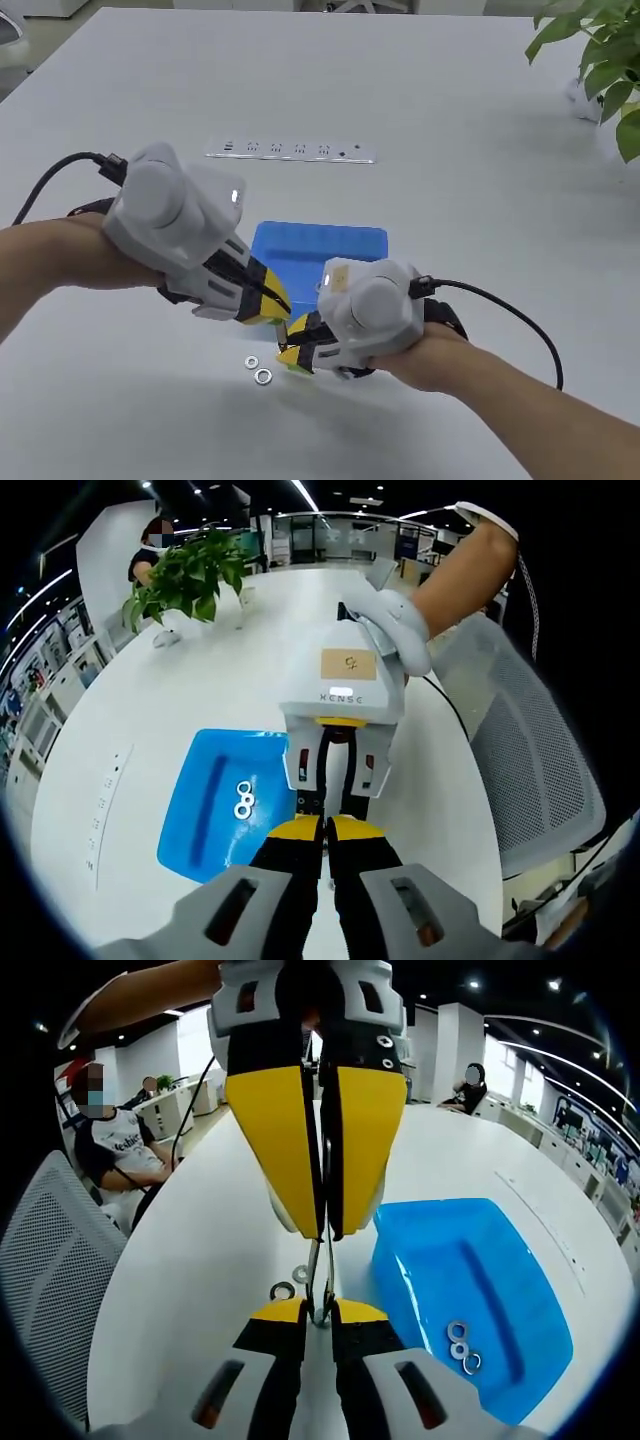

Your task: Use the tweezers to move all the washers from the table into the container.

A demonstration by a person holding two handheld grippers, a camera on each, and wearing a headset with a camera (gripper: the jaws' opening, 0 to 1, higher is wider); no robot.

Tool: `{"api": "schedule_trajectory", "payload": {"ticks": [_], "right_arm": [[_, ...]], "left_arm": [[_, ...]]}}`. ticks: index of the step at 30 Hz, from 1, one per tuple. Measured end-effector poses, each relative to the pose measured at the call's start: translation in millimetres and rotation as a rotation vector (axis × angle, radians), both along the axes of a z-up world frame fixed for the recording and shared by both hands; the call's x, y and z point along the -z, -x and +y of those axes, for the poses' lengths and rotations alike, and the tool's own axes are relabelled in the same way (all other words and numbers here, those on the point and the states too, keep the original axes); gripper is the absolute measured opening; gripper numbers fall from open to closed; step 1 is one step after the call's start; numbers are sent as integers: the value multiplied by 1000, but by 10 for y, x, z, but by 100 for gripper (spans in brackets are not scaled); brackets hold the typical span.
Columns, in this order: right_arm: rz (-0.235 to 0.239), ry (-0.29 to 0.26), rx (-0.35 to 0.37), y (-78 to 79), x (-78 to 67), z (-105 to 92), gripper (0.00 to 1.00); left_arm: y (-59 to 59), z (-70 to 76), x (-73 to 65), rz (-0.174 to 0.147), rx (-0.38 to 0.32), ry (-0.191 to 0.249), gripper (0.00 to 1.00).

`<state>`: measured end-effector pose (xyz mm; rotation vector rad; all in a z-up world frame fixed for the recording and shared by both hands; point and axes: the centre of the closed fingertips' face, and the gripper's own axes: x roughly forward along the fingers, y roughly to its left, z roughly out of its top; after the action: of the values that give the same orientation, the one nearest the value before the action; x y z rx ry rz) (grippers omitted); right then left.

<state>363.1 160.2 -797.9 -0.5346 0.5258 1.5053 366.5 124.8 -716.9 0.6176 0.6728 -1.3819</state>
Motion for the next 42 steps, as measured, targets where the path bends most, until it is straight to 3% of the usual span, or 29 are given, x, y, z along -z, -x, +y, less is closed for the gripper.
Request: {"api": "schedule_trajectory", "payload": {"ticks": [10, 26, 42], "right_arm": [[7, -9, 13, 0, -30, -14, 11], [18, 1, 13, 8, -31, -23, 10], [-19, -8, -8, 44, -279, -12, 10]], "left_arm": [[1, -16, 4, 18, 1, 5, 5], [19, -13, -3, -3, 16, -12, 5], [68, -23, -248, -29, 5, 1, 5]]}}
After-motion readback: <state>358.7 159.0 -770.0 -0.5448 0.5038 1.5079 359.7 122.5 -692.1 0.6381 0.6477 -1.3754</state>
